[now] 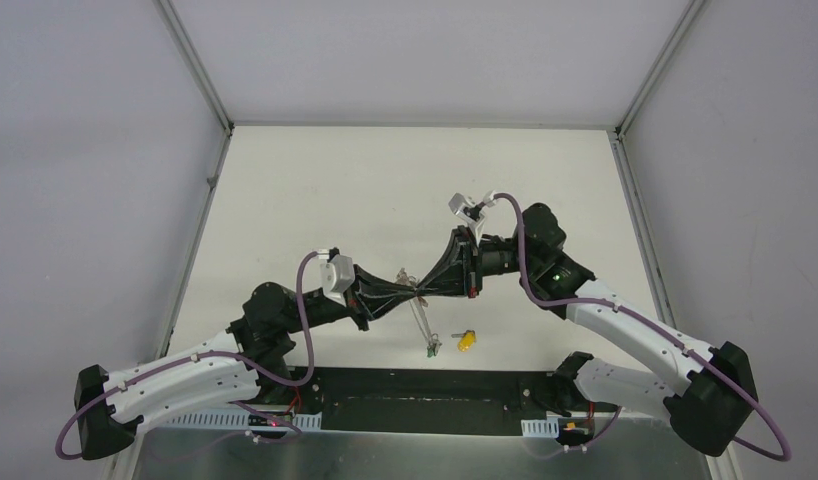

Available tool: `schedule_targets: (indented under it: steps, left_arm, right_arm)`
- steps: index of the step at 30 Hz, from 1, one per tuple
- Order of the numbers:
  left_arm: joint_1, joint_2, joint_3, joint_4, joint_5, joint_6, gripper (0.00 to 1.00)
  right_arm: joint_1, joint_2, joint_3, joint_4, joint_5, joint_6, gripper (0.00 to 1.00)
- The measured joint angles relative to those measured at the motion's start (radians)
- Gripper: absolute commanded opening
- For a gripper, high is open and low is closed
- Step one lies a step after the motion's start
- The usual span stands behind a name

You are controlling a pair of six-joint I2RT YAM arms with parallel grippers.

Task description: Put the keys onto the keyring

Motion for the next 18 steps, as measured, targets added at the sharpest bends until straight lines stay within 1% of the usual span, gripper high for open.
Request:
schedule_targets:
  steps: [1,4,7,8,11,14,18]
  left_arm:
    - [0.000,0.000,0.000,-0.001,0.000,0.000,0.04]
    - [0.000,0.000,0.001,-0.023,0.000,0.001,0.28]
    - [0.000,-0.007,0.016,-0.085,-0.002,0.013,0.43]
    - [0.000,-0.009,0.027,-0.109,-0.003,0.018,0.46]
    - [0.000,-0.006,0.093,-0.217,-0.011,0.039,0.49]
    - [0.000,0.026,0.186,-0.335,-0.018,0.072,0.50]
    - [0.000,0.132,0.330,-0.487,-0.014,0.127,0.48]
  right_arm:
    - [0.000,0.000,0.000,-0.002,-0.001,-0.003,0.00]
    - [0.001,0.000,0.007,-0.045,-0.001,-0.037,0.00]
    - [0.004,0.002,0.047,-0.193,0.011,-0.113,0.00]
    - [0.004,0.007,0.075,-0.267,0.018,-0.146,0.00]
    - [0.004,0.045,0.185,-0.496,0.039,-0.264,0.00]
    - [0.004,0.090,0.296,-0.705,0.069,-0.377,0.00]
    - [0.004,0.149,0.418,-0.973,0.124,-0.514,0.00]
